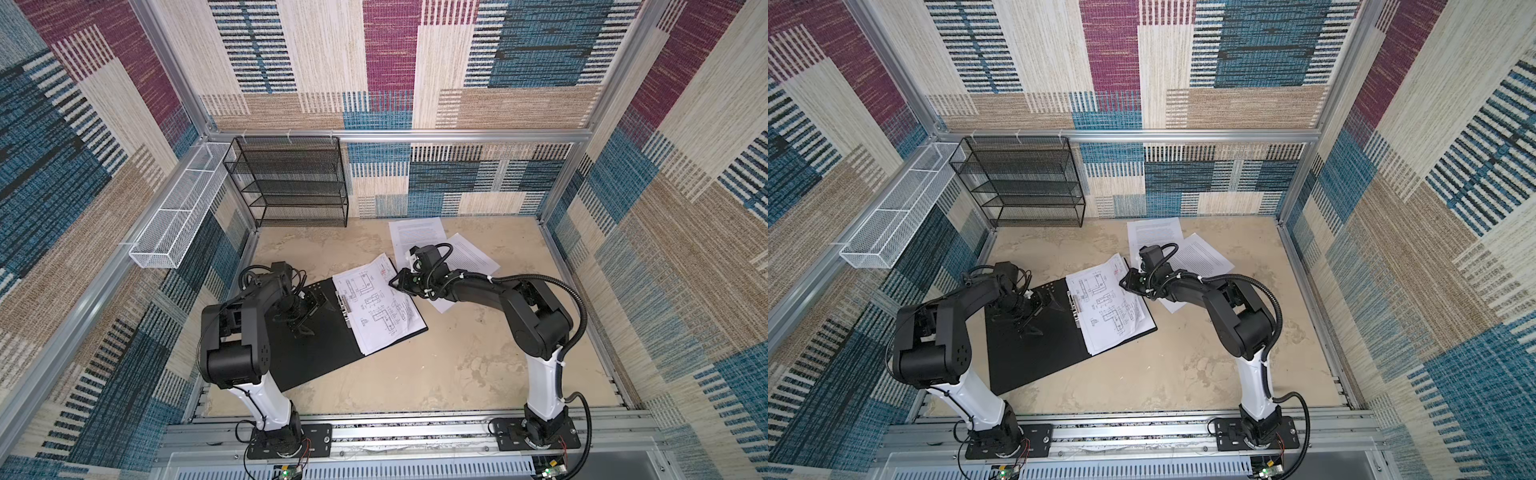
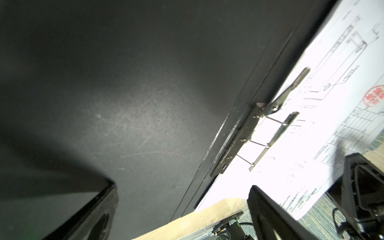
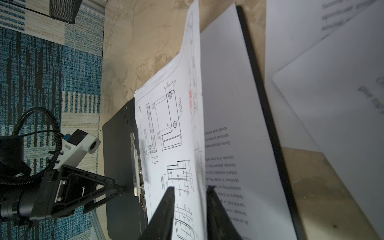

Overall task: Put the files into the folder
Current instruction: 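Lay the drawing sheet onto the folder papers with the right gripper, then release the drawing and move both grippers to the loose text pages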

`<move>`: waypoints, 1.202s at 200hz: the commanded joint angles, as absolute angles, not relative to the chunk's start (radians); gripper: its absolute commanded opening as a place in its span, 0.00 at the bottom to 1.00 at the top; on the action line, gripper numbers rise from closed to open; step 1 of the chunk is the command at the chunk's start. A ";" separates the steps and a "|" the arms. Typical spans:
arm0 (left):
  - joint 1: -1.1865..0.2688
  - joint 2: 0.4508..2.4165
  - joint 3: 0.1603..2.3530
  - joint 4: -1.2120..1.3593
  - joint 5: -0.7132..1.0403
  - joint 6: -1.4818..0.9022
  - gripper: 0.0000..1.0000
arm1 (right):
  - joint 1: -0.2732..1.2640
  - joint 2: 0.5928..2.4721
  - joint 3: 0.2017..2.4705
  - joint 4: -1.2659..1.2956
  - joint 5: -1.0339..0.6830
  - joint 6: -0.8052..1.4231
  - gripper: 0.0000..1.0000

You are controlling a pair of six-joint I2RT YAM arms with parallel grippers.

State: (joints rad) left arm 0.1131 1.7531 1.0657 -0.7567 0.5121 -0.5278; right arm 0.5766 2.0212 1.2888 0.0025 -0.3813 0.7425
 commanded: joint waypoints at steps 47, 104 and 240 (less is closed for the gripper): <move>0.112 1.769 1.063 -0.767 0.488 -0.509 0.98 | 0.606 2.029 1.389 -0.181 -0.203 0.689 0.57; 0.112 1.786 1.088 -0.814 0.439 -0.496 0.98 | 0.626 2.034 1.440 -0.280 -0.099 0.663 0.76; 0.211 1.883 1.191 -0.940 0.250 -0.457 0.98 | 0.393 1.811 1.260 -0.306 0.015 0.546 1.00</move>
